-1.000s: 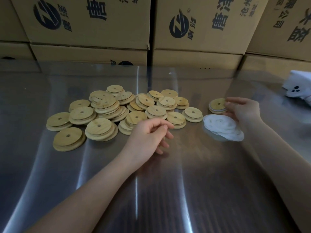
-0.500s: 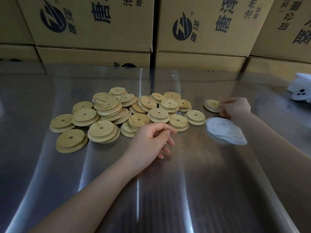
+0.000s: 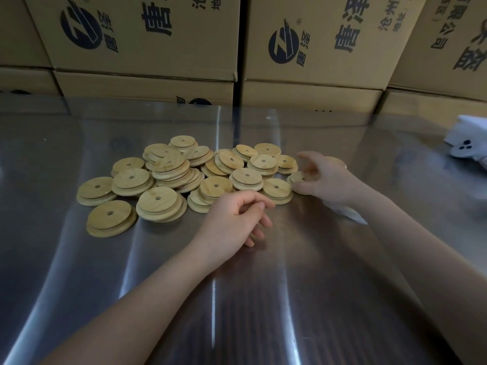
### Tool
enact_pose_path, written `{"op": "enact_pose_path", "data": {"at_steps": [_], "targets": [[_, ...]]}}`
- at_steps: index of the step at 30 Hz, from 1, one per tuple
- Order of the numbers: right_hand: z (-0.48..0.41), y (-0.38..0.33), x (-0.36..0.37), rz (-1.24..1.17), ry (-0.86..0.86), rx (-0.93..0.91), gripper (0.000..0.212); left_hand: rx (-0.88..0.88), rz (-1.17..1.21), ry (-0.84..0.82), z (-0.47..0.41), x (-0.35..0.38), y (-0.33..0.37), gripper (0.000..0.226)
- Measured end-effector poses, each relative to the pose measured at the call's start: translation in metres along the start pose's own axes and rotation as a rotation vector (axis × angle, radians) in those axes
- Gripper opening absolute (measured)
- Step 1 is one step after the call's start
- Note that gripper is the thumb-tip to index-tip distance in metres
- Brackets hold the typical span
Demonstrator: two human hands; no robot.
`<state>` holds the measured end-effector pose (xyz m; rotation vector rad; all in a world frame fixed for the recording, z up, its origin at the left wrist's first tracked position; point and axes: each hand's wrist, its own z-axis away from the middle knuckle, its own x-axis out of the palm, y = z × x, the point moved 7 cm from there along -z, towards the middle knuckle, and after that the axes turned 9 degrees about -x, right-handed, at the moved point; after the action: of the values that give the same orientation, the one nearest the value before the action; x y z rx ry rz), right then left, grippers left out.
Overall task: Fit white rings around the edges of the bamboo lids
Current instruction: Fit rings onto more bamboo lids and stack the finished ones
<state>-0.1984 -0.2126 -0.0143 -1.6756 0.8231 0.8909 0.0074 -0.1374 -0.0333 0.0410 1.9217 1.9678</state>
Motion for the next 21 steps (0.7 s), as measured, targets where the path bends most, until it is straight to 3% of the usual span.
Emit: {"op": "enact_pose_path", "data": {"at_steps": [7,11,17,21], "targets": [[0.005,0.004,0.005,0.066,0.050,0.056,0.074,0.056,-0.060,0.011,0.002,0.002,0.002,0.026],[0.012,0.003,-0.006,0.020,0.180,0.058,0.079,0.037,-0.043,0.011,0.000,0.000,0.000,0.028],[0.027,-0.021,-0.029,-0.112,0.453,-0.077,0.073,-0.025,0.116,-0.019,-0.002,-0.002,-0.001,0.023],[0.042,-0.048,-0.030,-0.163,0.524,-0.217,0.073,-0.053,0.293,-0.013,-0.003,-0.007,-0.001,0.018]]}}
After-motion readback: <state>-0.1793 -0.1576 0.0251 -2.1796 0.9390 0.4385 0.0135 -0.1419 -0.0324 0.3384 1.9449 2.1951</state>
